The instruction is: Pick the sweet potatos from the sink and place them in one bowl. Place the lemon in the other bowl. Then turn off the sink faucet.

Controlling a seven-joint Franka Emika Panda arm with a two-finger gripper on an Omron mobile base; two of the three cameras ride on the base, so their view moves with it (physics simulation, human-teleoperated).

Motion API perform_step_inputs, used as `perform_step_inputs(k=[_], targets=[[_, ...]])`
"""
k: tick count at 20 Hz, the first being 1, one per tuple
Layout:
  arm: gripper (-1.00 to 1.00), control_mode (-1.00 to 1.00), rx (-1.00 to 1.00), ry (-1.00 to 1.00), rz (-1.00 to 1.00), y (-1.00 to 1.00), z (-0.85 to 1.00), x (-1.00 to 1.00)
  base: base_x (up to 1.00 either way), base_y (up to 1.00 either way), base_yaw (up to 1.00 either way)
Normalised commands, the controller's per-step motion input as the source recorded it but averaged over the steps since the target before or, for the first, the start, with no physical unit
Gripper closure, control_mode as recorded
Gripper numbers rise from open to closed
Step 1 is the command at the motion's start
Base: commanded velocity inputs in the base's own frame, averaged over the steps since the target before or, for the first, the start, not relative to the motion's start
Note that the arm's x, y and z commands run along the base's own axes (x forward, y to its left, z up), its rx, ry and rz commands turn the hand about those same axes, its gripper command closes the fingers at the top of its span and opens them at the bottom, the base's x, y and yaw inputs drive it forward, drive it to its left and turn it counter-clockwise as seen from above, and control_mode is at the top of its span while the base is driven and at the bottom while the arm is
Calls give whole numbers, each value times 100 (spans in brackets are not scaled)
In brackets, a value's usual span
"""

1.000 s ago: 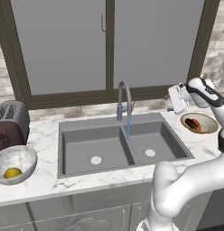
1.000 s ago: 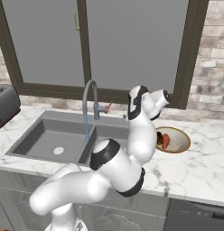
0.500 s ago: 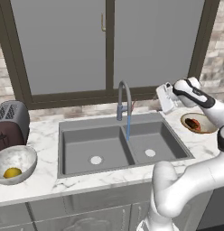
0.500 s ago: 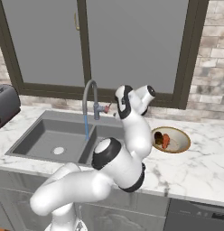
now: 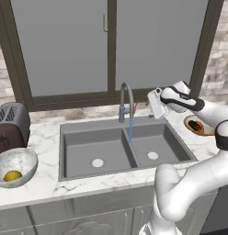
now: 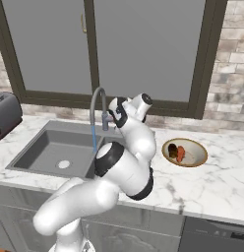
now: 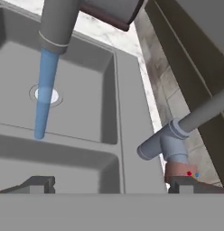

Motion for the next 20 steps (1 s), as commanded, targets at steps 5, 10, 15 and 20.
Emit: perform_step_inputs(k=[5,10,15,20], targets=[[-100,-100,-8,-5,0,22,-5,31,0,0,0],[-100,-100,-7,-7,0,9,-9,22,0,0,0],[-100,-100,-4,-10,0,-1,0,9,0,0,0],[-100,-100,0,-7,0,-41,-3,-20,0,0,0]])
